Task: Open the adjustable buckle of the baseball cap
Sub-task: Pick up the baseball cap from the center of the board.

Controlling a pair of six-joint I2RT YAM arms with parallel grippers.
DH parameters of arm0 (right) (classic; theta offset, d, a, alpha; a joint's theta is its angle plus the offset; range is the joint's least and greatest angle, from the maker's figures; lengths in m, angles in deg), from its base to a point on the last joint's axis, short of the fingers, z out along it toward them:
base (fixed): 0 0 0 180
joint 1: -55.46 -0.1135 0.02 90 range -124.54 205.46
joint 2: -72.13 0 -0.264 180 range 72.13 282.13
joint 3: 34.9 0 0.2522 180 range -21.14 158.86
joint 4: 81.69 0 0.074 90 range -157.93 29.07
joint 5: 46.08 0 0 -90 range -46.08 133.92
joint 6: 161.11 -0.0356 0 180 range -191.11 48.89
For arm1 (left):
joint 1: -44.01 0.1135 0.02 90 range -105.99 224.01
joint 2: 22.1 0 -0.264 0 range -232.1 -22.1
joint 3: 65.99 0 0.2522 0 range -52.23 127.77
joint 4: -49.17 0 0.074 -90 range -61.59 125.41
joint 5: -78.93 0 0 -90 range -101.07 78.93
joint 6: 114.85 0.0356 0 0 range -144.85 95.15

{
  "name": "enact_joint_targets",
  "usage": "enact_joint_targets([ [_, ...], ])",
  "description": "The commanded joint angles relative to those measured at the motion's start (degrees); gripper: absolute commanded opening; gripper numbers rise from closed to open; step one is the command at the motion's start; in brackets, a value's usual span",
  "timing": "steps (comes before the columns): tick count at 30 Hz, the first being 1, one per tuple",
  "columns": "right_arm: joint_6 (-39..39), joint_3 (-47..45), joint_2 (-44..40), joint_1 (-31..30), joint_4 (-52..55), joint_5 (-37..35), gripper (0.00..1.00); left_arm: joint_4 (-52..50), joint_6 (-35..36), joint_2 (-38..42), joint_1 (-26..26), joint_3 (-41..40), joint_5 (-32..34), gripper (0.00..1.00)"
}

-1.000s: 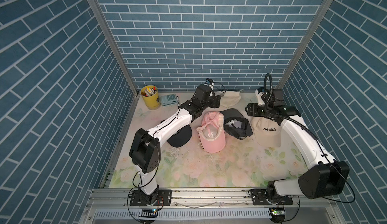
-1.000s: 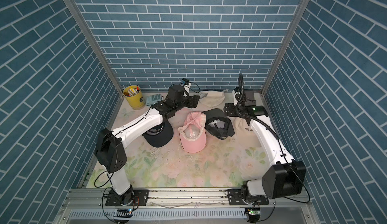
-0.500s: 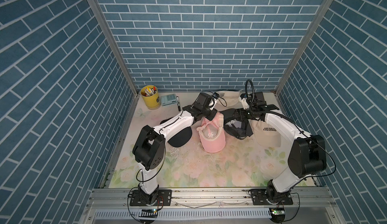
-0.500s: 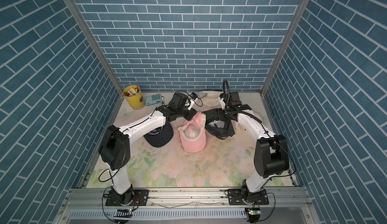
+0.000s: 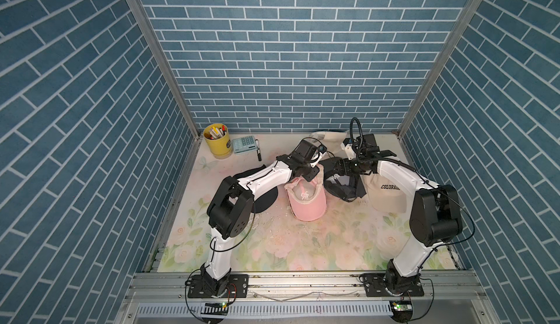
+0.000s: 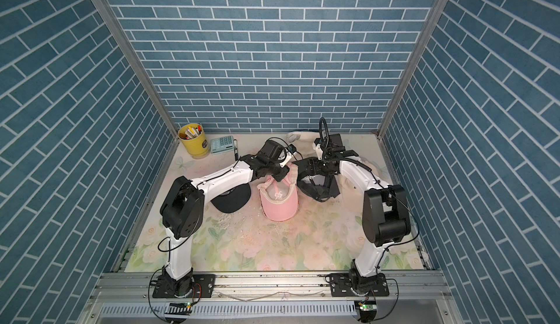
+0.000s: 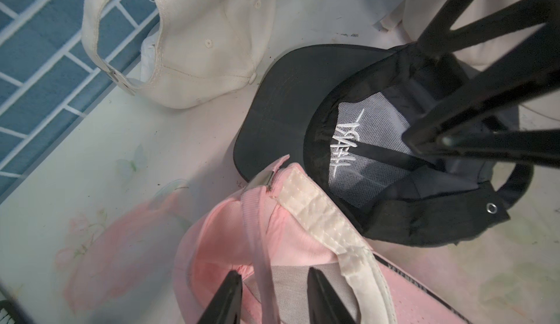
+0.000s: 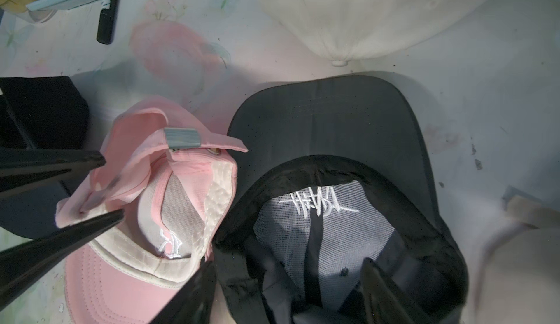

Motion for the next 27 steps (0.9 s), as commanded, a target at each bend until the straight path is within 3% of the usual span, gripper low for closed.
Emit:
enact_joint_targets([
  [1, 1.7, 2.9, 3.8, -2.0, -0.3, 1.7, 0.74, -1.7, 0.4, -1.3, 0.1, 1.5, 2.8, 0.37],
  [11, 0.3, 0.9, 8.0, -3.6, -11.2, 4.5, 0.72, -2.6, 0.2, -1.6, 0.1, 1.8, 4.4, 0.21],
  [16, 1.5, -0.2, 9.3, -4.6, -14.4, 1.5, 0.70, -3.1, -0.1, -1.5, 0.1, 1.3, 5.5, 0.00],
  [24, 1.0, -1.9, 9.4, -4.6, -15.6, 4.4, 0.63, -0.4, -2.3, 2.8, 0.1, -1.1, 5.9, 0.00],
  [27, 0.4, -7.5, 6.1, -4.6, -22.0, 5.5, 0.60, 2.7, -3.9, 6.1, 0.1, -3.9, 4.8, 0.00],
])
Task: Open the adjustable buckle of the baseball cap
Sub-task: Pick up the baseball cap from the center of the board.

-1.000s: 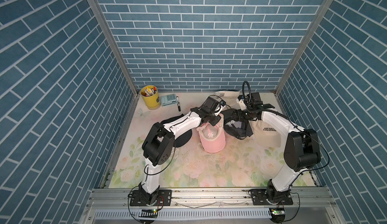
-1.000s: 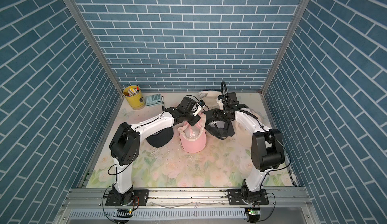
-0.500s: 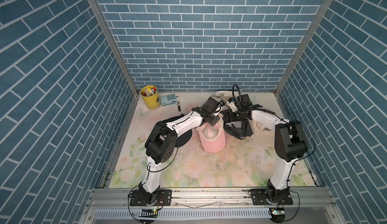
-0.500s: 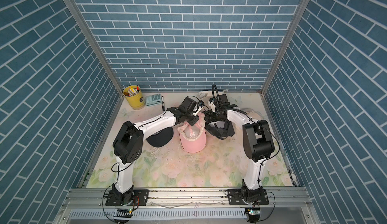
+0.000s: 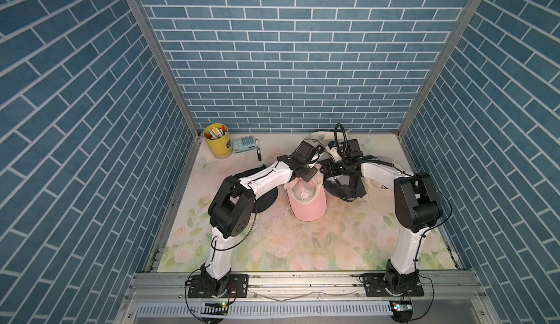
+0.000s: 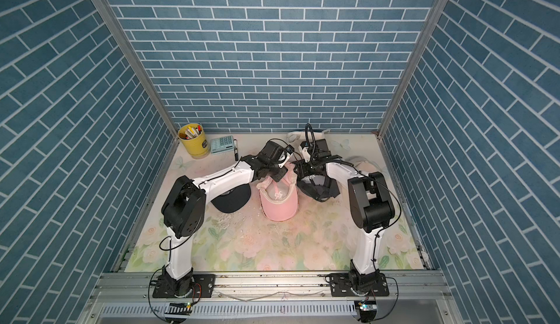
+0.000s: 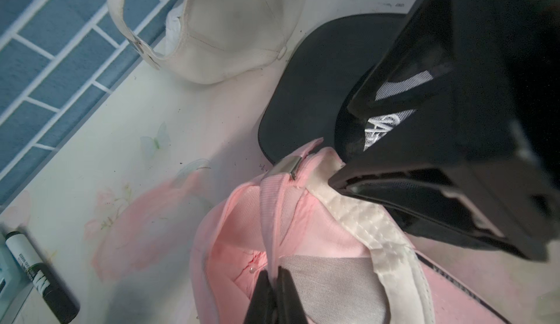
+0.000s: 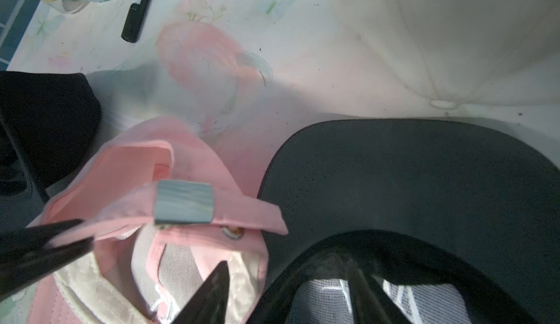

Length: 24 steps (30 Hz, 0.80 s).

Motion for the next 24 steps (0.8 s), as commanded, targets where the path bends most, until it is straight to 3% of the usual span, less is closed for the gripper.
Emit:
enact_joint_targets([
  [1, 0.6, -6.2, -3.5, -0.3, -7.0, 2.2, 0.60, 4.0, -2.5, 5.6, 0.1, -3.0, -1.0, 0.00],
  [8, -1.5, -12.8, -7.8, -0.5, -16.6, 4.1, 0.59, 10.2, -4.4, 13.4, 0.0, -8.8, -6.6, 0.00],
  [18, -3.3, -20.3, -15.8, -3.1, -30.4, 5.5, 0.57, 14.4, -7.8, 20.7, -0.2, -13.5, -8.0, 0.00],
  [24, -5.3, -19.9, -17.8, -3.7, -32.2, 6.8, 0.53, 16.9, -9.4, 24.0, -0.2, -14.3, -7.2, 0.00],
])
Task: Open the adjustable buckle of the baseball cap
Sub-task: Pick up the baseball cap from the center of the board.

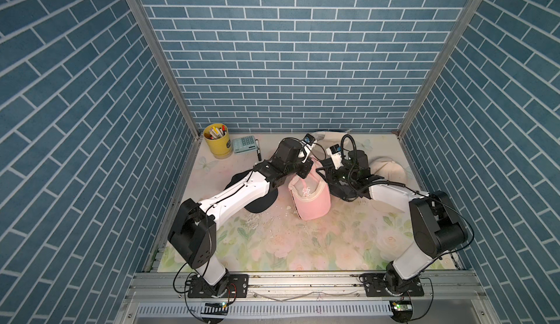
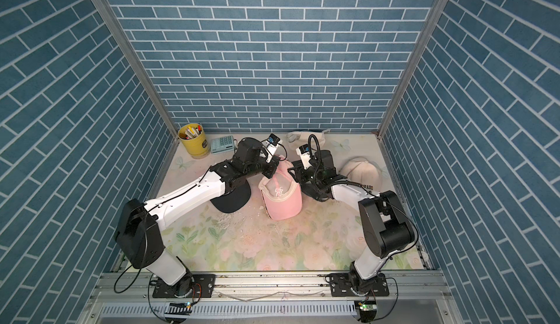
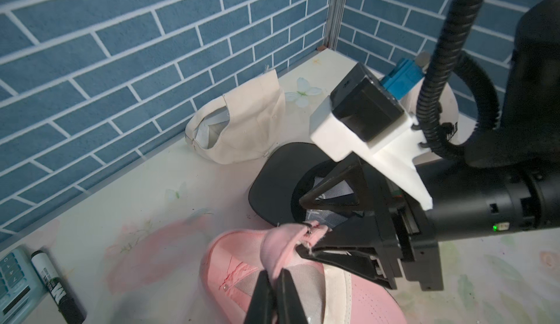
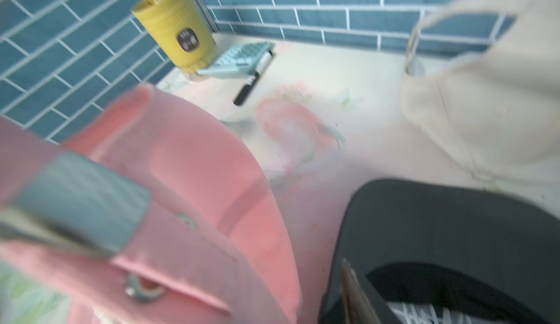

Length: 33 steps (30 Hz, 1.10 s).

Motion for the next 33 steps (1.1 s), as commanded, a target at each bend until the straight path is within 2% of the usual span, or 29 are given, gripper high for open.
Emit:
enact_joint_targets([
  [1, -2.2, 0.1, -2.2, -0.3, -4.4, 1.0, 0.52, 4.2, -1.9, 2.6, -0.2, -0.2, 0.4, 0.00],
  [5, -1.3, -0.4, -4.0, -0.3, -5.2, -4.2, 0.43, 4.9, -2.8, 3.8, -0.2, 0.4, 1.1, 0.00],
  [7, -0.7, -0.1, -4.6, -0.3, -5.2, -5.6, 0.32, 5.1, -3.1, 4.1, -0.2, 0.6, 0.3, 0.00],
  [13, -0.5, 0.1, -7.0, -0.3, -8.1, -8.0, 0.23, 5.3, -3.2, 4.3, -0.2, 0.0, -0.2, 0.00],
  [20, 0.2, 3.0, -7.4, -0.3, -6.0, -4.6, 0.25, 5.9, -3.5, 3.5, -0.3, 0.4, -1.1, 0.00],
  [27, -0.5, 1.3, -7.6, -0.3, -8.6, -9.4, 0.15, 6.1, -3.3, 4.2, -0.2, 0.8, -1.6, 0.00],
  [33, -0.7, 0.9, -7.9, -0.2, -11.5, -11.3, 0.14, 6.4, -3.3, 4.9, -0.2, -0.2, -2.8, 0.00],
])
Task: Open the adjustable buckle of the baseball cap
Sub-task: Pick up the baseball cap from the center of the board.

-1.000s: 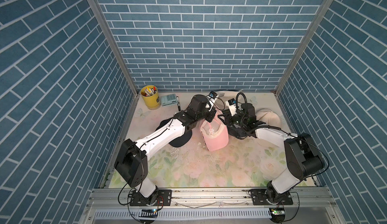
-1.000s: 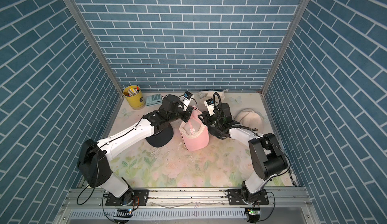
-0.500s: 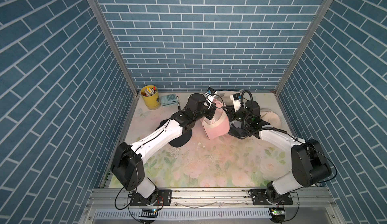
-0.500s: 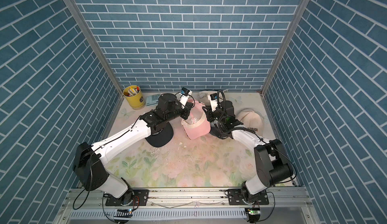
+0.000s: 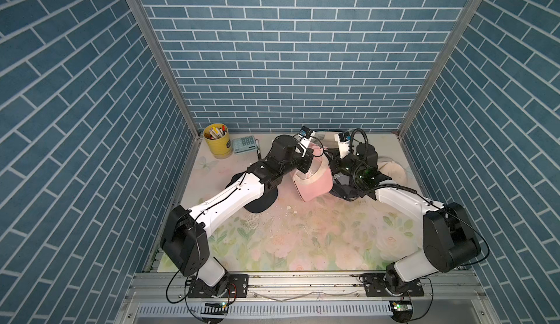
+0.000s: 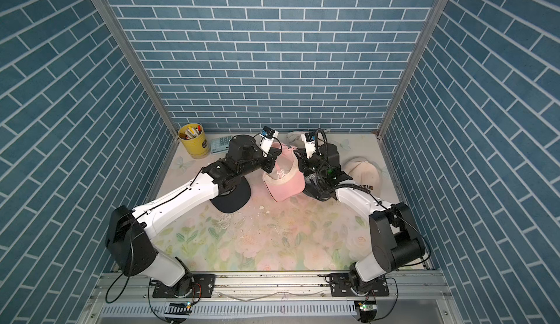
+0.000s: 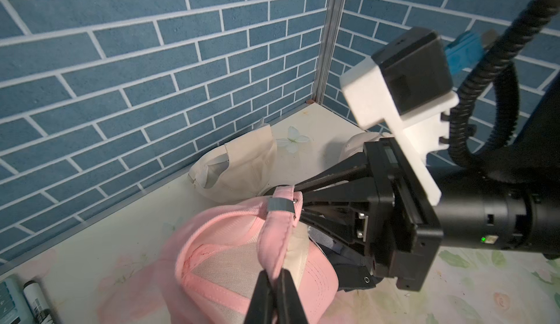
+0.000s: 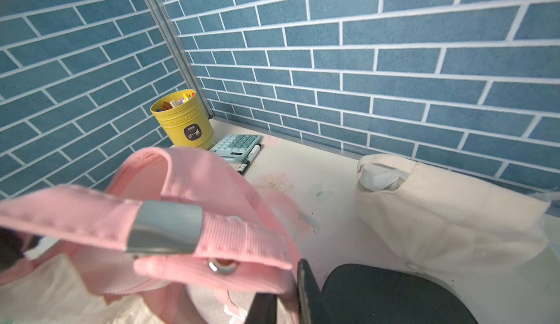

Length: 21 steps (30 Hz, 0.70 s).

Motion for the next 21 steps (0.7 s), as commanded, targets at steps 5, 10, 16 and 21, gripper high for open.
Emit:
enact_joint_targets([
  [5, 2.8, 0.2, -2.8, 0.1, -4.8, -1.9, 0.12, -0.1, -0.2, 1.0, -0.1, -0.1, -1.6, 0.16],
  [10, 7.9, 3.0, -4.2, 0.1, 1.7, 0.7, 0.12, -0.6, -0.5, 1.2, 0.4, 1.3, 0.5, 0.67],
  [16, 10.7, 3.3, -6.7, 0.1, 3.6, 5.4, 0.10, 1.0, 1.5, 2.4, 3.0, 3.4, -6.0, 0.76],
  [21, 12.1, 3.9, -8.6, 0.1, 5.9, 8.4, 0.09, -1.2, 3.6, -1.9, 4.9, 9.0, -18.6, 0.74],
])
